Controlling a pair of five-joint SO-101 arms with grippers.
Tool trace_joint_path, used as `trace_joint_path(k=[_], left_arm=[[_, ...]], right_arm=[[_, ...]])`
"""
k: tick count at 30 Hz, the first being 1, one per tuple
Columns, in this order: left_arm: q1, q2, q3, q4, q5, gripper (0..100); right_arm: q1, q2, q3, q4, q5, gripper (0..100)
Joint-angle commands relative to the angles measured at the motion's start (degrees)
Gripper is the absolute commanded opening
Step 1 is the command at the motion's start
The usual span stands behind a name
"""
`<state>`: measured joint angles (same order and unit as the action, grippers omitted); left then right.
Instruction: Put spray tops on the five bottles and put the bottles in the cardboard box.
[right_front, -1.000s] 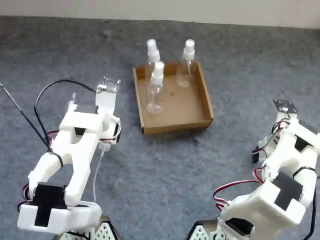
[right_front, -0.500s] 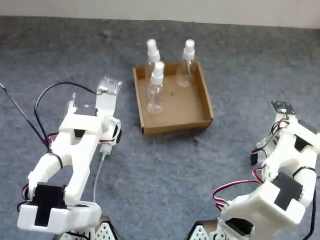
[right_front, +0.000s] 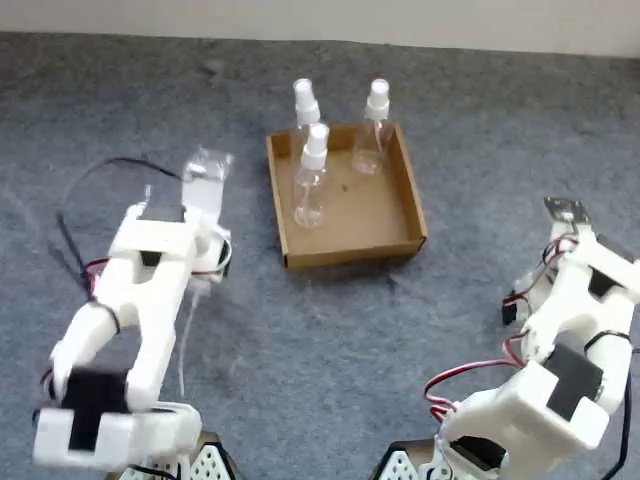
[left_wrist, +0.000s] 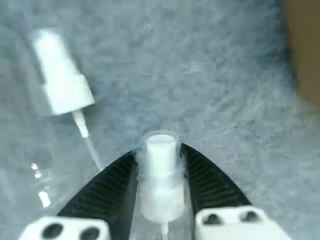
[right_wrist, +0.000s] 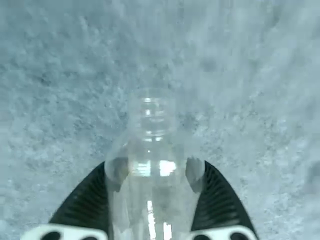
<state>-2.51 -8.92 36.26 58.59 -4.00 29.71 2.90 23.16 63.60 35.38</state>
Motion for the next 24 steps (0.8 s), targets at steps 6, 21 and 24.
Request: trace_joint_path(k=[6,21,24], left_arm=[[-0.7,-30.1,-19.0,13.4,2.2,0],[-0.7,-52.4,-30.8,13.5,23.1,0],[-0.7,-55.1,-30.7,12.0,23.8,0]], right_arm=[[-24.7,-26.1,-5.5,0.4,-0.7,0.4],[-72.4,-47.8,16.9,-15.5,-14.0,0.4],[-76.8,-47.8,23.4,-23.9,-14.1,0.4]])
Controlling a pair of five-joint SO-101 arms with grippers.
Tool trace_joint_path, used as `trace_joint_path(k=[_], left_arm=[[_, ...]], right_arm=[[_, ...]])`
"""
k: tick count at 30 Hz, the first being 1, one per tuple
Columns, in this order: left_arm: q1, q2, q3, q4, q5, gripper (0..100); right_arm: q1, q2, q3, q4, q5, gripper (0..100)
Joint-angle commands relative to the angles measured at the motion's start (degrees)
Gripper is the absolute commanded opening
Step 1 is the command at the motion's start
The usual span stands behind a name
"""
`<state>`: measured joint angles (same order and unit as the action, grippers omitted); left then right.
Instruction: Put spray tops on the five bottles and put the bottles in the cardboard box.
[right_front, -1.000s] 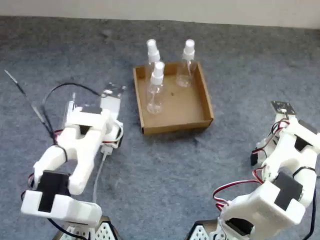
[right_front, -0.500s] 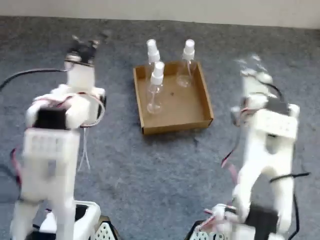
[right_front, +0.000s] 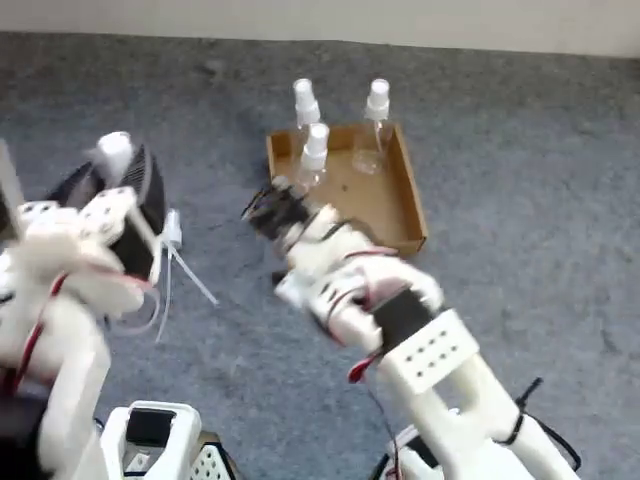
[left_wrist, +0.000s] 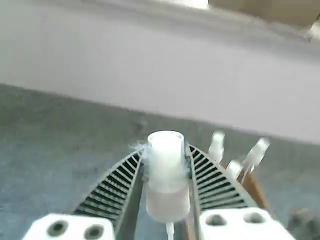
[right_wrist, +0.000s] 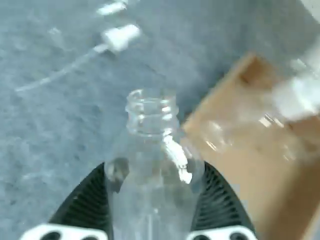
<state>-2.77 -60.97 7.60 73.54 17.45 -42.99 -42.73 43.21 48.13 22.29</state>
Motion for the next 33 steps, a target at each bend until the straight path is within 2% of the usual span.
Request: trace_joint_path(k=[1,8,15,24,33], left_arm=[[-0.4,-3.1,-2.1,-3.3,2.3,0],[-0.4,-3.5,3.4,-6.9,2.1,0],[-1.9,-3.6,11.9,-13.7,2.4,0],[-1.2,-3.5,14.4,-14.2,2.5,0],[8.3,-3.6,21.7,-16.3,2.5,0]], right_arm=[[-4.9,-2.2,5.0,-9.3,-1.0,0.4],[-5.9,-4.0,10.0,-9.4,-1.4,0.5],[-7.7,-19.2,17.0,-9.5,-4.4,0.5],[-7.8,-22.9,19.8,-9.5,-4.9,0.5],[-7.8,-22.9,19.9,-9.5,-4.9,0.5]])
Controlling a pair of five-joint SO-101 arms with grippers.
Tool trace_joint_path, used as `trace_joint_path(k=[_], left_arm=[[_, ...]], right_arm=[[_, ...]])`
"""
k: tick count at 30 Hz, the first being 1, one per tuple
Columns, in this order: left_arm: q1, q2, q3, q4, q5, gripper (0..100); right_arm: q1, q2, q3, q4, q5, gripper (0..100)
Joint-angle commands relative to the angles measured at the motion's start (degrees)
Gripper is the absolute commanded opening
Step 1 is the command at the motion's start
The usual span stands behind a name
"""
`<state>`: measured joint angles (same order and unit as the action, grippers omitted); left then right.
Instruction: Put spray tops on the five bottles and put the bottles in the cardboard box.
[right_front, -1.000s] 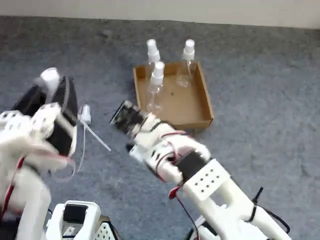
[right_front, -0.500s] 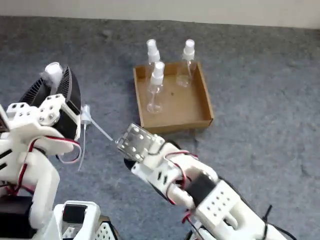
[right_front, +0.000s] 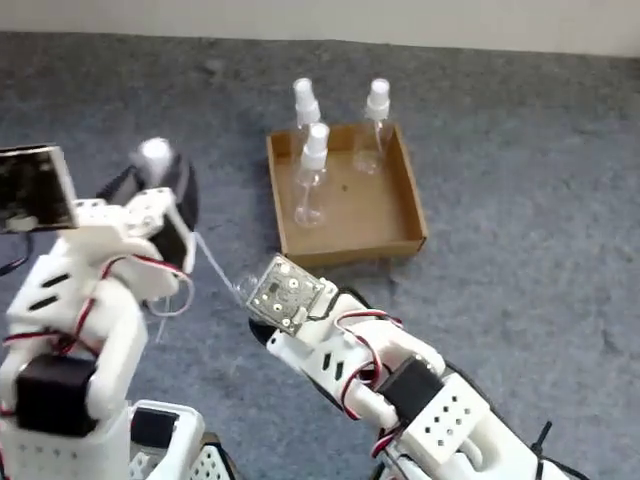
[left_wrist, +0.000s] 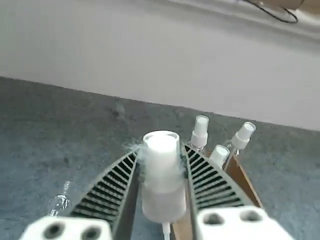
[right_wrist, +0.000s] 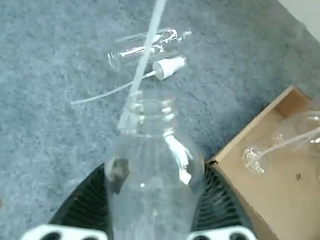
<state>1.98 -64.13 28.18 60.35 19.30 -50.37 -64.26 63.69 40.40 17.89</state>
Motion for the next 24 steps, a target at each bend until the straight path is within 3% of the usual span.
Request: trace_joint_path(k=[1,10,18,24], left_arm=[[3.6,-0.5,1.2,-3.9,0.6,0],[-2.2,-0.5,-9.1,-1.4,0.3,0],[-1.4,-0.4,-9.5,0.9,0.6,0],[2.3,-0.5,-1.5,-0.8,0.5,0]], right_arm=[[-0.4,-1.4,-0.4,-1.7,-0.5,0.5],[-0.4,-1.4,-0.3,-1.7,-0.5,0.5],[-0.4,-1.4,-0.3,-1.7,-0.5,0.5],[-0.4,-1.7,-0.3,-1.6,-0.5,0.5]])
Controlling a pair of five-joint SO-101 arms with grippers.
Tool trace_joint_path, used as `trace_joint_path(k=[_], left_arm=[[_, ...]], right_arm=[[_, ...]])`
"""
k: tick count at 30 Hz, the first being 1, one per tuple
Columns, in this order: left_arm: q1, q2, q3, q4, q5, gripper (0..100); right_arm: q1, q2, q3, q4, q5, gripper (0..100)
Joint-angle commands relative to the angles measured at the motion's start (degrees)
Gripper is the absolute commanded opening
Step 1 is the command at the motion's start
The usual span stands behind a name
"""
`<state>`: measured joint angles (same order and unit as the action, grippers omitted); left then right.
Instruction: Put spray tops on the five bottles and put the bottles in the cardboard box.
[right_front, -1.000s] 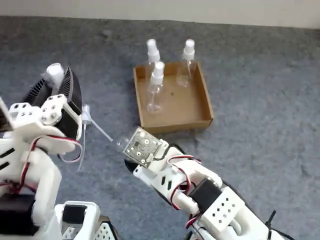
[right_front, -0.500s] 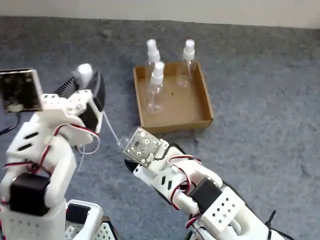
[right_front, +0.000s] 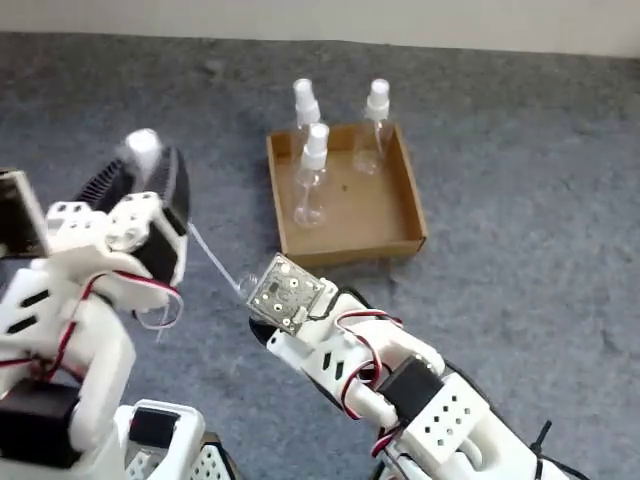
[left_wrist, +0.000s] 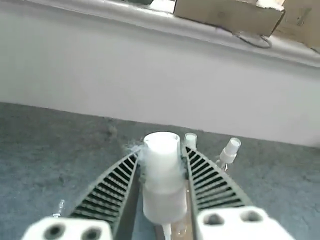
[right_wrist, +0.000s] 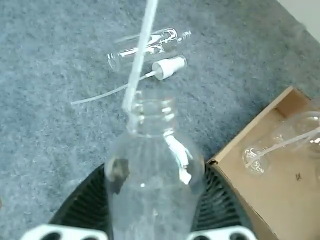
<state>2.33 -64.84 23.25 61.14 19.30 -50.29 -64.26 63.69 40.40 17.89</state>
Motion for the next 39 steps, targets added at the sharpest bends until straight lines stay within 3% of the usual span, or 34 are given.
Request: trace_joint_path(k=[1,8,19,33,39], left_arm=[[2.1,0.2,4.8,-2.8,0.5,0],[2.1,0.2,8.7,-4.8,0.5,0],[1.7,0.2,-3.2,-5.5,-2.1,0],[3.8,0.2,5.3,-5.2,-1.7,0],[9.5,0.2,11.1,-4.8,-1.9,0]], right_arm=[[-0.5,-1.7,-0.3,-1.6,-0.5,0.5],[-0.5,-1.7,-0.3,-1.6,-0.5,0.5],[-0.5,-1.7,-0.3,-1.6,-0.5,0.5],[-0.5,-1.7,-0.3,-1.6,-0.8,0.5],[-0.1,-1.8,-0.7,-1.7,-9.5,0.5]])
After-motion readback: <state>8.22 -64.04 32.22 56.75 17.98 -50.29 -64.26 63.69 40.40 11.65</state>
